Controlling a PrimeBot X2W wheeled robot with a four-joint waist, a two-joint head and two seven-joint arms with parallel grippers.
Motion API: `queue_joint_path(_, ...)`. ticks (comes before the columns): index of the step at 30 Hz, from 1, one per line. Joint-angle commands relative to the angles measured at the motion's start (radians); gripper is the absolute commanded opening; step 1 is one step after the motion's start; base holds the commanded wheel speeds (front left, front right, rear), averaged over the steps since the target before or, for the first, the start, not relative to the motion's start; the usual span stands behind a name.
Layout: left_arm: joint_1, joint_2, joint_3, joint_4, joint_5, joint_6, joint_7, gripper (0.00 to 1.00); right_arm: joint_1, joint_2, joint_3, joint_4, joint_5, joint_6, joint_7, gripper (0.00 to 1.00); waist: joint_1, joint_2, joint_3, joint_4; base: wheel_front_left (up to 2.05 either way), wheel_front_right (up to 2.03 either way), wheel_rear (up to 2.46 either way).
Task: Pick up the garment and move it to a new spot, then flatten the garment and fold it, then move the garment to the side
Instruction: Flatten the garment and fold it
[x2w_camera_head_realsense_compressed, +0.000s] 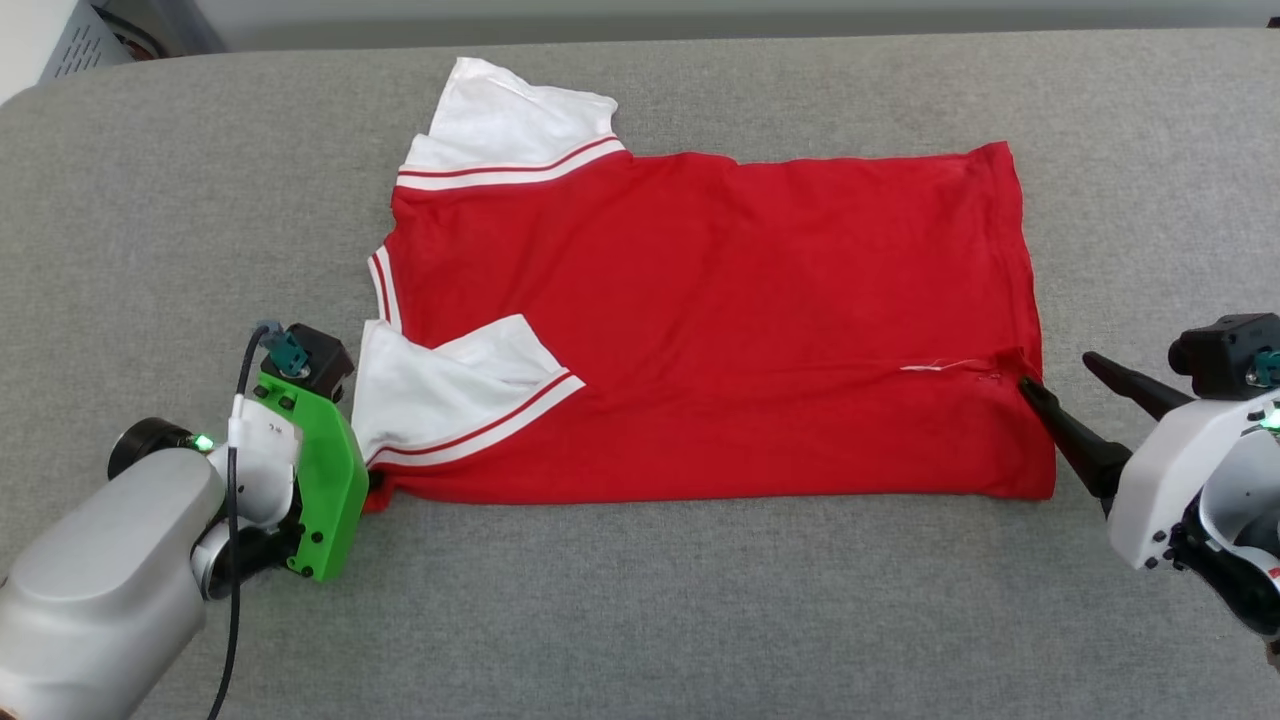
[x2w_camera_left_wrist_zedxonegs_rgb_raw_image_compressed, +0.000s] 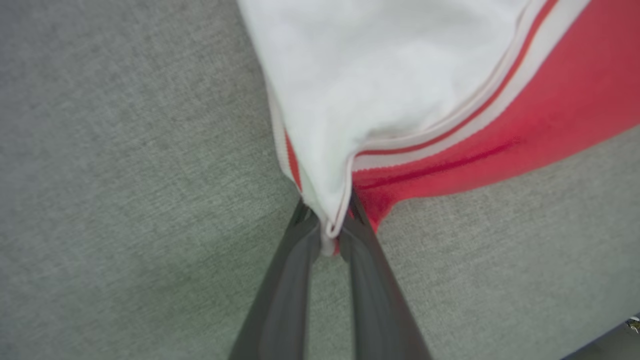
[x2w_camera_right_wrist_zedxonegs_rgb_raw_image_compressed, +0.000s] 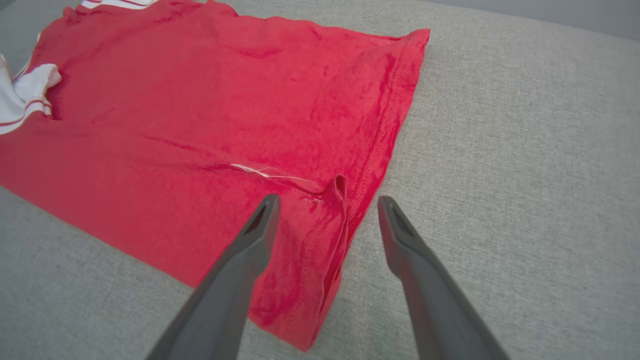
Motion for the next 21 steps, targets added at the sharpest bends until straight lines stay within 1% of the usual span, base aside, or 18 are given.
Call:
queue_joint_path(1, 0.043, -0.028, -0.028, 0.01, 0.002, 0.006, -0.016, 0.0, -0.019, -0.021, -0.003, -0.016, -0.012, -0.001, 0.018, 1.0, 0.0, 0.0, -0.025, 0.017, 0.0, 0.0, 0.0)
queue_joint_path(5, 0.034, -0.012, -0.029, -0.02, 0.008, 0.006, -0.082, 0.0, -0.033, -0.072, -0.009, -0.063, -0.004, -0.001, 0.102, 1.0, 0.0, 0.0, -0.044, 0.029, 0.0, 0.0, 0.0)
queue_joint_path(8, 0.031, 0.0, -0.025, -0.052, 0.015, 0.006, -0.124, 0.0, -0.045, -0.107, -0.007, -0.085, 0.024, -0.001, 0.228, 1.0, 0.0, 0.0, -0.05, 0.037, 0.0, 0.0, 0.0)
queue_joint_path(12, 0.025, 0.01, -0.017, -0.097, 0.03, 0.013, -0.155, 0.0, -0.053, -0.131, -0.01, -0.081, 0.053, -0.001, 0.406, 1.0, 0.0, 0.0, -0.043, 0.051, 0.0, 0.0, 0.0)
queue_joint_path(13, 0.023, 0.012, -0.016, -0.109, 0.034, 0.018, -0.159, 0.0, -0.053, -0.131, -0.008, -0.075, 0.052, -0.001, 0.44, 1.0, 0.0, 0.0, -0.038, 0.055, 0.0, 0.0, 0.0)
queue_joint_path(16, 0.017, 0.015, -0.014, -0.135, 0.047, 0.03, -0.168, 0.0, -0.053, -0.107, -0.005, -0.041, 0.05, -0.001, 0.489, 1.0, 0.0, 0.0, -0.023, 0.065, 0.0, 0.0, 0.0)
queue_joint_path(21, 0.017, 0.017, -0.018, -0.161, 0.058, 0.045, -0.171, 0.0, -0.056, -0.044, 0.034, 0.047, 0.016, -0.001, 0.51, 1.0, 0.0, 0.0, 0.01, 0.072, 0.0, 0.0, 0.0)
